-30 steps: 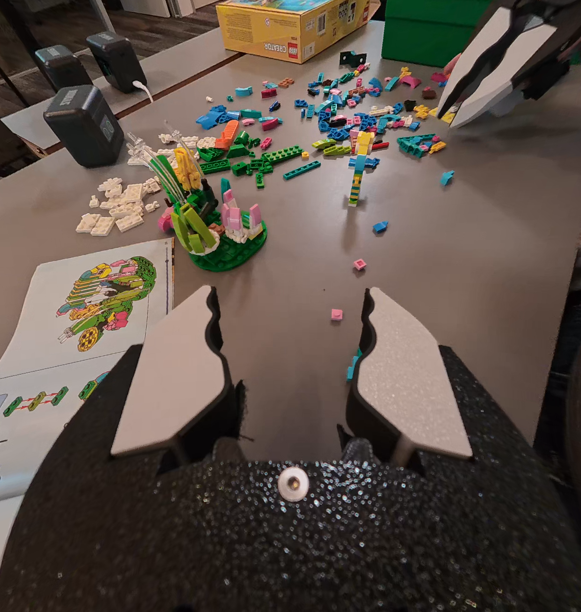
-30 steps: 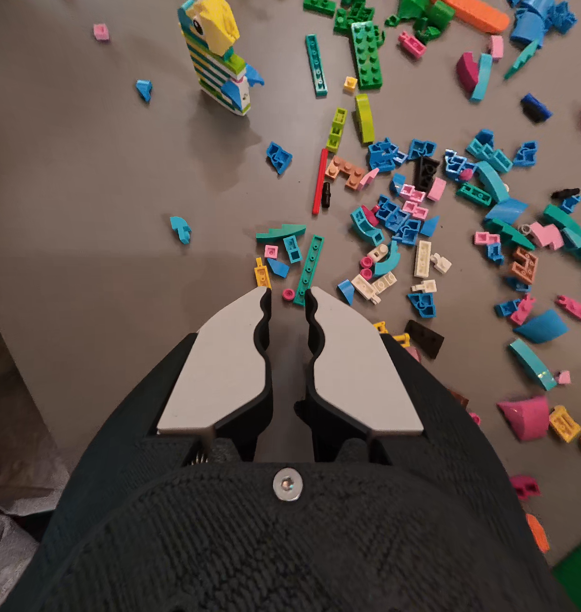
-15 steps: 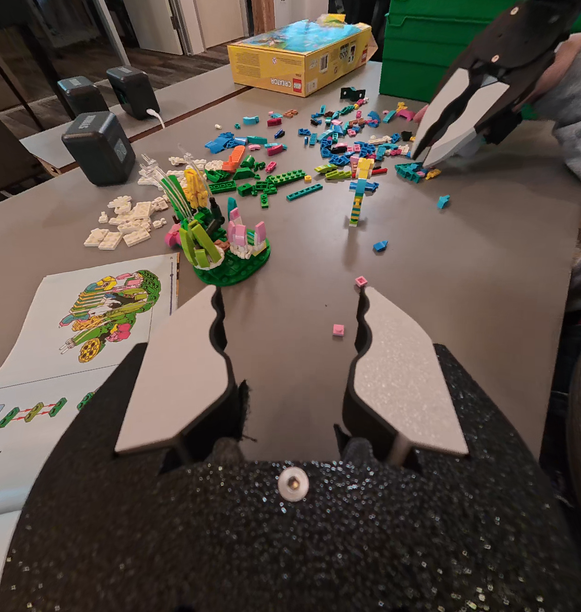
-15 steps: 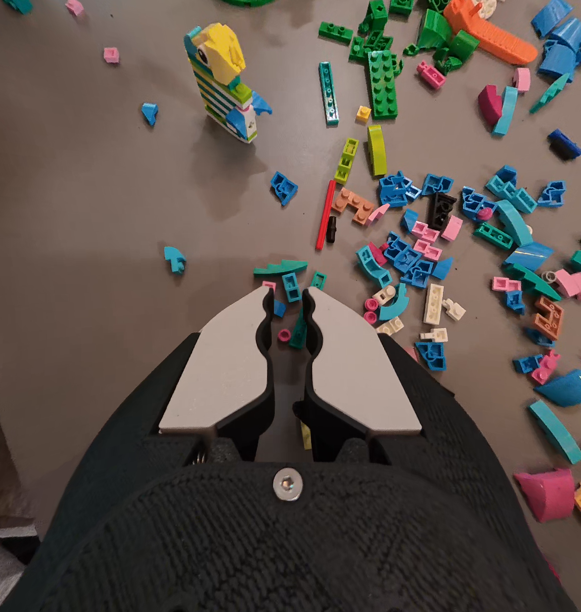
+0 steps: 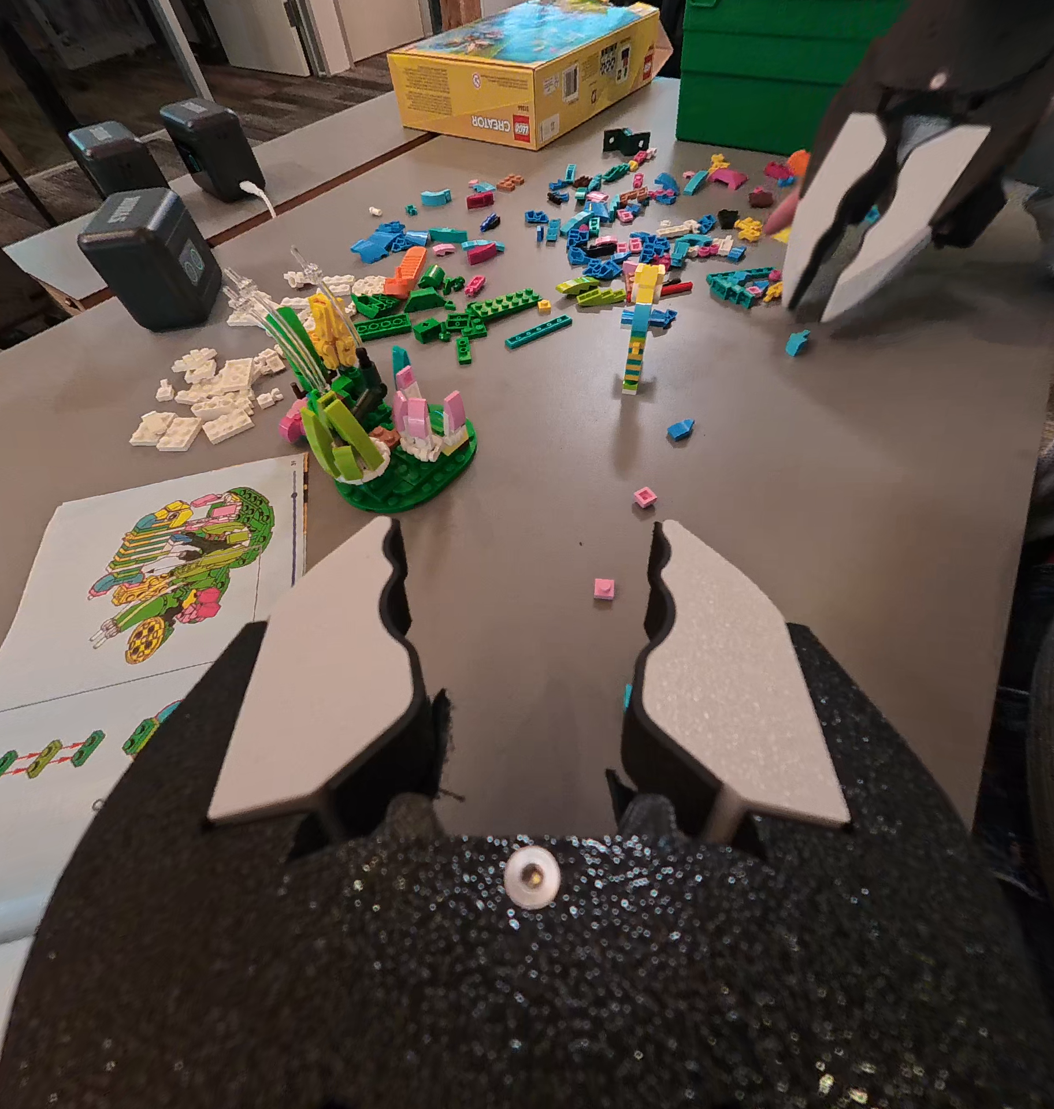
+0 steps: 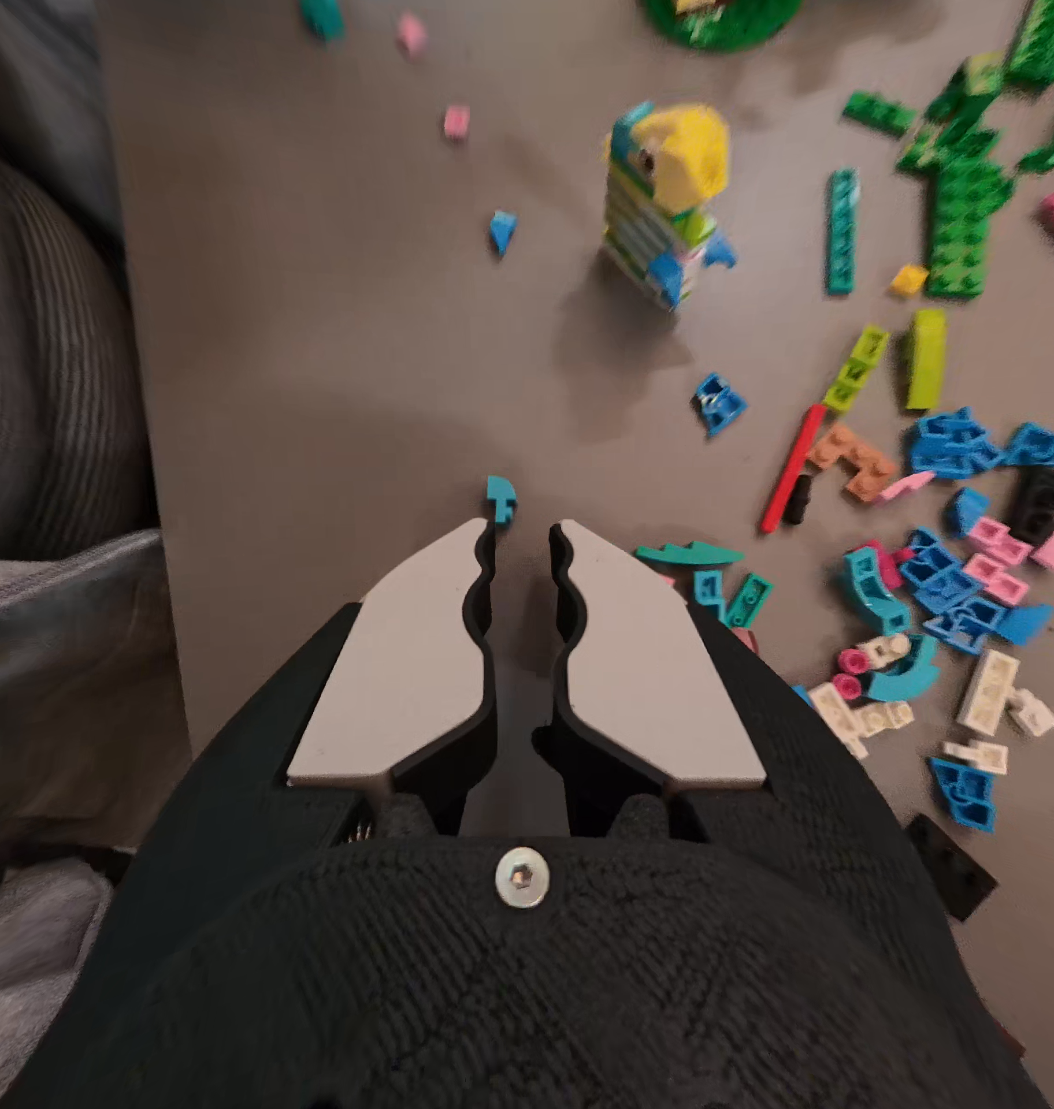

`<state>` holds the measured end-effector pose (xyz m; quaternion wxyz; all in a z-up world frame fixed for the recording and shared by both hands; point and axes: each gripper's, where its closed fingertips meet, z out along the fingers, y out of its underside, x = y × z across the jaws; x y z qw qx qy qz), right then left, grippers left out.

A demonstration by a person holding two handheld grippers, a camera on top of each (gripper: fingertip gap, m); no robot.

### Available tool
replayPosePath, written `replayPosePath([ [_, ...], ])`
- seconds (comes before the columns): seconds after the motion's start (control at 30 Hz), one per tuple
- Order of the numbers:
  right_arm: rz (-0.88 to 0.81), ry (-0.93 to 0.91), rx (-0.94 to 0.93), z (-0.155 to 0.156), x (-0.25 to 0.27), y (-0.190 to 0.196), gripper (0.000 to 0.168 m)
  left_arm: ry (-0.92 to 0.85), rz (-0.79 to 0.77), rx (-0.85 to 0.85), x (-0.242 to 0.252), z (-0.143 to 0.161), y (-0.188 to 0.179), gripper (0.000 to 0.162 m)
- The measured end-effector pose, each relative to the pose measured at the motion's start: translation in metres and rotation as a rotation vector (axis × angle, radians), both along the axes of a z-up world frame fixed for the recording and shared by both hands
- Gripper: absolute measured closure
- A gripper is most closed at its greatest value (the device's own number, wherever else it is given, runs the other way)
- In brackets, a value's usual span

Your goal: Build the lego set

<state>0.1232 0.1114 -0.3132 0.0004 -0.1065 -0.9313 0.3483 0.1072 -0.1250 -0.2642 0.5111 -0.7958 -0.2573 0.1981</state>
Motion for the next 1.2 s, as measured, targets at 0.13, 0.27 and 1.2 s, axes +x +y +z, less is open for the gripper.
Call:
replayPosePath([
  [0.13, 0.02, 0.001, 0.026, -0.008, 0.005, -0.007, 0.154, -0.004, -0.01, -0.006, 0.002, -0.002, 0.002, 0.085],
  [0.27, 0.031, 0.022, 0.023, -0.006, 0.005, -0.016, 0.165, -0.008, -0.011, -0.016, 0.005, -0.003, 0.003, 0.085],
  [1.2, 0.295, 0.077, 0.009, -0.003, 0.042, -0.18, 0.154, -0.172, 0.067, 0.017, 0.055, -0.027, -0.019, 0.083],
])
